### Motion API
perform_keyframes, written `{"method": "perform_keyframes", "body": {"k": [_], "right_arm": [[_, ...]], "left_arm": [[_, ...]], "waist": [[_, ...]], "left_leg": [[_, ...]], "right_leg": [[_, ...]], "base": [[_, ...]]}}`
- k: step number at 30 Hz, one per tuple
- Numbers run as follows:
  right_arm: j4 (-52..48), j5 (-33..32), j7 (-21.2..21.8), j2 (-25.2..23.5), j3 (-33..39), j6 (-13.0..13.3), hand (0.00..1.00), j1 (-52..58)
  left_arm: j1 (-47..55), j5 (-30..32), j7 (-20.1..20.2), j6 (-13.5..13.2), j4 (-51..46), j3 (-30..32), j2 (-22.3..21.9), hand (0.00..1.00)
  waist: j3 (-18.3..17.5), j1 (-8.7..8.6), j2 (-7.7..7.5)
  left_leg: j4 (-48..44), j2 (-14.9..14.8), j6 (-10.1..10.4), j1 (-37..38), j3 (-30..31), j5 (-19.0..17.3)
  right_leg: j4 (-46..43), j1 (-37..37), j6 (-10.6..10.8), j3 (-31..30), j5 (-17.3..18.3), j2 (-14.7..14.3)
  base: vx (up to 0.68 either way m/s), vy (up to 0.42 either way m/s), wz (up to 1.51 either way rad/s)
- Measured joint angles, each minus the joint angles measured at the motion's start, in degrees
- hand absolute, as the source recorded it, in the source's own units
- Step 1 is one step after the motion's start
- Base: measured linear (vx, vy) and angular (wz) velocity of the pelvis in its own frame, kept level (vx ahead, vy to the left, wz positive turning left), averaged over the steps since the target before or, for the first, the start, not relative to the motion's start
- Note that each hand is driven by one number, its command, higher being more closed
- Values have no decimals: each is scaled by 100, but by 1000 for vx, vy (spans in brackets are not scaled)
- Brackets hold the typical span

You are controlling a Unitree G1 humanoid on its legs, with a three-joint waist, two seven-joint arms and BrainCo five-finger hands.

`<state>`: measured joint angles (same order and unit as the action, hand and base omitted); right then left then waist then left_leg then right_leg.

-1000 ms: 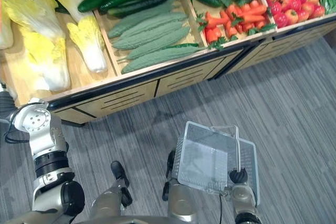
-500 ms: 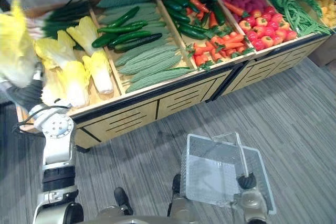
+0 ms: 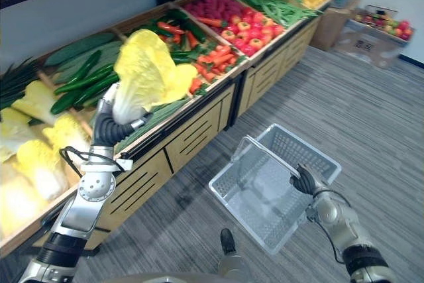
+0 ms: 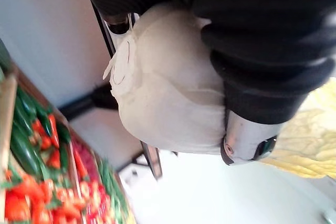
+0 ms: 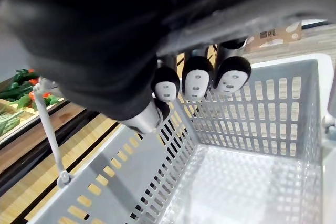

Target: Pick vegetable in the basket

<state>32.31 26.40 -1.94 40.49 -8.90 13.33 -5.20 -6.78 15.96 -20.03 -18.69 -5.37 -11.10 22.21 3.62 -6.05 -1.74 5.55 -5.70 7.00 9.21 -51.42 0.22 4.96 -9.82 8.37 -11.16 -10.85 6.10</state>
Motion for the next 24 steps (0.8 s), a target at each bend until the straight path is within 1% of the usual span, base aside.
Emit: {"method": "perform_keyframes", "body": {"k": [1, 2, 3, 4, 5, 6, 7, 8, 9, 12, 13, 14, 16, 21, 23, 24], "right_arm": [[-55, -4, 3, 54, -86, 15, 100, -37], [-180, -22, 10, 126, -197, 54, 100, -57], [-335, -23, 21, 169, -293, 74, 100, -53], [-419, -23, 75, 185, -303, 79, 100, -36], [-587, -23, 173, 234, -353, 87, 100, -23], [-773, -45, 217, 257, -415, 96, 100, -24], [-939, -51, 220, 308, -484, 106, 100, -25], [-1037, -54, 220, 358, -531, 125, 100, -28], [-1228, -53, 220, 461, -570, 187, 100, -28], [-1407, -54, 209, 650, -695, 249, 100, -68], [-1414, -54, 203, 678, -774, 269, 100, -134], [-1414, -54, 203, 678, -806, 284, 100, -154], [-1416, -53, 203, 727, -983, 330, 100, -250], [-1544, -53, 204, 855, -1042, 344, 100, -275], [-1643, -89, 206, 1024, -1186, 347, 100, -323], [-1641, -170, 233, 1070, -1306, 352, 100, -401]], "left_arm": [[4, 1, 71, -23, 15, -124, 75, 100], [-1, -94, 276, -109, 76, -415, 178, 100], [-12, -205, 399, -145, 116, -737, 267, 100], [-29, -341, 541, -162, 117, -898, 305, 100], [-88, -588, 754, -230, 115, -1235, 416, 100], [-165, -885, 998, -326, 113, -1561, 571, 100], [-263, -1043, 1153, -387, 110, -1792, 673, 100], [-342, -1126, 1223, -408, 109, -1947, 727, 100], [-541, -1134, 1401, -458, 108, -2276, 793, 100], [-868, -1136, 1619, -547, 106, -2745, 825, 100], [-1083, -1147, 1763, -630, 104, -3056, 889, 100], [-1159, -1152, 1820, -648, 99, -3192, 927, 100], [-1321, -1296, 2021, -686, 97, -3676, 1024, 100], [-1502, -1329, 2290, -720, 103, -4409, 1109, 100], [-1599, -1298, 2325, -755, 153, -4606, 1132, 100], [-1615, -1260, 2371, -759, 212, -4644, 1146, 100]], "waist": [[-12, -5, 5], [-33, -5, 16], [-72, -14, 38], [-93, -13, 49], [-112, 5, 65], [-128, 3, 69], [-136, 0, 83], [-148, 0, 103], [-200, 1, 185], [-287, 4, 322], [-304, -1, 352], [-305, 8, 353], [-305, 2, 353], [-324, -16, 382], [-340, -31, 416], [-339, -83, 428]], "left_leg": [[-1, 4, 7, 40, -84, -22], [-3, 1, 27, 129, -252, -56], [-7, -10, 45, 196, -382, -82], [-8, -20, 57, 224, -478, -96], [-48, -53, 104, 289, -636, -152], [-280, -158, 136, 301, -791, -285], [-472, -246, 168, 301, -874, -392], [-595, -309, 172, 298, -923, -457], [-840, -447, 223, 300, -1007, -586], [-1114, -620, 286, 309, -1111, -731], [-1215, -690, 312, 335, -1216, -776], [-1250, -718, 327, 346, -1246, -796], [-1379, -795, 341, 372, -1344, -867], [-1464, -821, 388, 408, -1543, -903], [-1525, -843, 410, 399, -1599, -936], [-1577, -883, 403, 437, -1650, -938]], "right_leg": [[0, -3, 3, -72, -2, -20], [1, 1, 5, -202, -4, -61], [0, 5, 4, -295, -9, -109], [-4, 0, -1, -351, -47, -164], [-9, 2, -2, -449, -49, -194], [-22, 2, -2, -514, -49, -241], [-26, 2, -3, -537, -49, -268], [-30, 0, -3, -550, -49, -296], [-45, 0, -3, -578, -49, -356], [-66, -4, -3, -591, -49, -443], [-87, -14, -4, -637, -49, -493], [-95, -16, -4, -663, -49, -511], [-121, -36, -16, -728, -38, -565], [-193, -150, -60, -755, 14, -612], [-229, -204, -54, -750, 19, -621], [-259, -207, -76, -737, 9, -639]], "base": [[23, -12, -74], [24, -19, -64], [26, -28, -60], [23, -38, -57], [27, -47, -55], [38, -73, -59], [37, -73, -42], [32, -86, -38], [19, -67, -30], [-4, -74, -25], [-39, -55, -21], [-69, -72, -23], [-88, -69, -23], [-111, -61, -20], [-84, -49, -18], [-75, -45, -14]]}}
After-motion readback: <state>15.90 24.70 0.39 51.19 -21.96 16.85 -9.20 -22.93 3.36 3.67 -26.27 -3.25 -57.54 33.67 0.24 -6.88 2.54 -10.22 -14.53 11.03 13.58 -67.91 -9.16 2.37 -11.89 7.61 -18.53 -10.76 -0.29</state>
